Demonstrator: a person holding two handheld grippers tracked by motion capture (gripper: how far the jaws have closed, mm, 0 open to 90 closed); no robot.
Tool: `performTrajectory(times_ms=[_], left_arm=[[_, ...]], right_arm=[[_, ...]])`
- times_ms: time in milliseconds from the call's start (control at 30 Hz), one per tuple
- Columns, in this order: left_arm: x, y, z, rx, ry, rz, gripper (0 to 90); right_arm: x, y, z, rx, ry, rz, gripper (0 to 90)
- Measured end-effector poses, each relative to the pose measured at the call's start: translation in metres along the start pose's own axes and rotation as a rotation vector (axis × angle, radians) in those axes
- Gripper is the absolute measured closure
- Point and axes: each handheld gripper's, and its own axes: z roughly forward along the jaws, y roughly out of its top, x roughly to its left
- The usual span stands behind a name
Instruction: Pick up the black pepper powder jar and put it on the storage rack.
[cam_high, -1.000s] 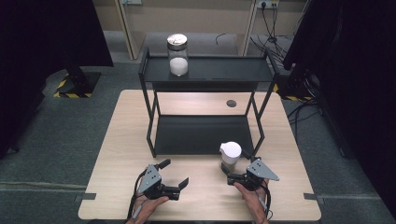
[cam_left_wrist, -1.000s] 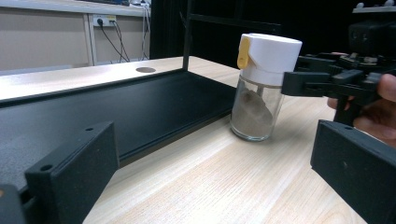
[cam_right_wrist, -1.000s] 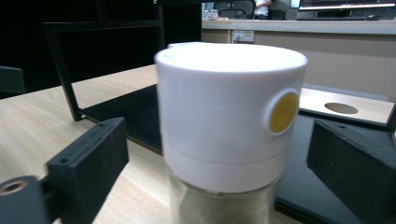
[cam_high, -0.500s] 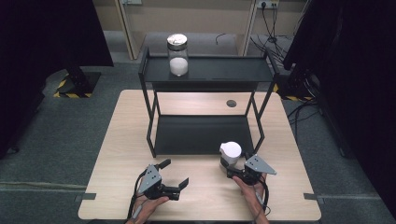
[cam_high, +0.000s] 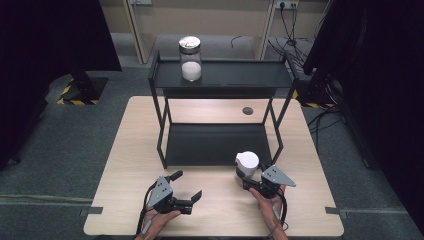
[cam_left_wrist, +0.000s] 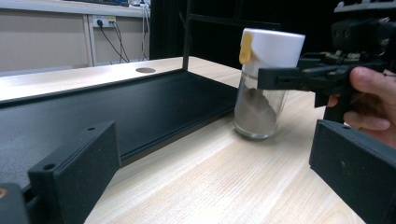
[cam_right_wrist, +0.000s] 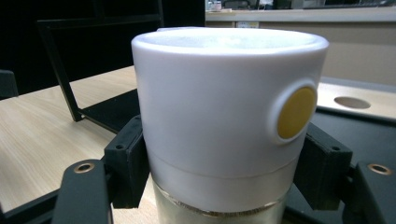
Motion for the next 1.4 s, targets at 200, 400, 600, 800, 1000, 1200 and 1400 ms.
performTrajectory(times_ms=[200,400,600,800,1000,1200,1400], left_arm=[[0.001,-0.001,0.000,-0.002,0.003,-0.005,1.3],[0.002,-0.001,0.000,-0.004,0.005,-0.008,1.3],[0.002,-0.001,0.000,-0.001,0.009,-0.008,1.4],[0.002,-0.001,0.000,-0.004,0.009,-0.008,1.4],[0.002,-0.001,0.000,-0.005,0.006,-0.007,1.4],[0.001,0.000,0.000,-0.006,0.005,-0.006,1.4],[0.002,-0.001,0.000,-0.005,0.007,-0.010,1.4]], right_arm=[[0.002,0.009,-0.008,-0.024,0.007,0.010,30.4],[0.004,0.026,-0.013,-0.026,0.035,-0.003,30.5],[0.007,0.050,-0.016,-0.025,0.067,-0.022,30.5],[0.009,0.078,-0.014,-0.040,0.103,-0.036,30.5],[0.007,0.110,-0.008,-0.055,0.141,-0.041,30.6],[0.001,0.140,0.000,-0.049,0.183,-0.032,30.6],[-0.003,0.165,0.007,-0.048,0.208,-0.031,30.6]])
